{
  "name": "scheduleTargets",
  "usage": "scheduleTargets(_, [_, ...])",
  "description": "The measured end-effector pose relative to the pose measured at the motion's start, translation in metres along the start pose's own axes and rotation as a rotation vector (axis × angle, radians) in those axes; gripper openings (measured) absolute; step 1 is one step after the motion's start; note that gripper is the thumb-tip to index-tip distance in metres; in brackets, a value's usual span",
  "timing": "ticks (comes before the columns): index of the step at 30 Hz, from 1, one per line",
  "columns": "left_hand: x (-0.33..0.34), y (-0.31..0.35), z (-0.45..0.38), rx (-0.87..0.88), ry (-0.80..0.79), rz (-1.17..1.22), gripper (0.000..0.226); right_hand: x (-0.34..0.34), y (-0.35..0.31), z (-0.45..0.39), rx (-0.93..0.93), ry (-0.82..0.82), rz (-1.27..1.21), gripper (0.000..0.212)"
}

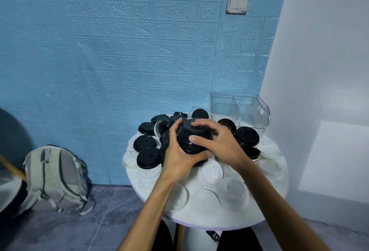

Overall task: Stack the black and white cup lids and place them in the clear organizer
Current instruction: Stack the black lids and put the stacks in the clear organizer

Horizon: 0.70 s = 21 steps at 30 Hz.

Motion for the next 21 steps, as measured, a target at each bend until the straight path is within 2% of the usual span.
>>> scheduleTargets(5, [0.003, 0.005, 0.003, 0.051, -0.005, -0.018, 0.102, 0.008, 0.002, -0.003, 0.088, -0.096, -0.050, 0.037])
scheduleTargets(11, [0.005, 0.006, -0.004, 0.043, -0.014, 0.003, 0.097, 0.007, 0.007, 0.002, 0.256, -0.126, -0.184, 0.032])
scheduleTargets(17, [0.025, 0.039, -0.026, -0.036, -0.116, 0.151, 0.096, -0.013, -0.004, -0.025, 0.294, 0.047, -0.213, 0.022])
scheduleTargets(19, [0.035, 0.049, -0.040, -0.115, -0.154, 0.238, 0.084, -0.021, -0.011, -0.039, 0.273, 0.087, -0.245, 0.022])
scheduleTargets(21, [0.046, 0.054, -0.059, -0.206, -0.133, 0.328, 0.060, -0.027, -0.017, -0.054, 0.272, 0.141, -0.279, 0.025])
Point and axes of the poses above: each hand's wrist, its own z-axis away from the middle knuckle, its own x-axis out of the palm, y = z × x, the point moved 5 cm from there along -z, towards the middle knuckle, and after that the axes turned 10 degrees about y, right-handed, at the moved point
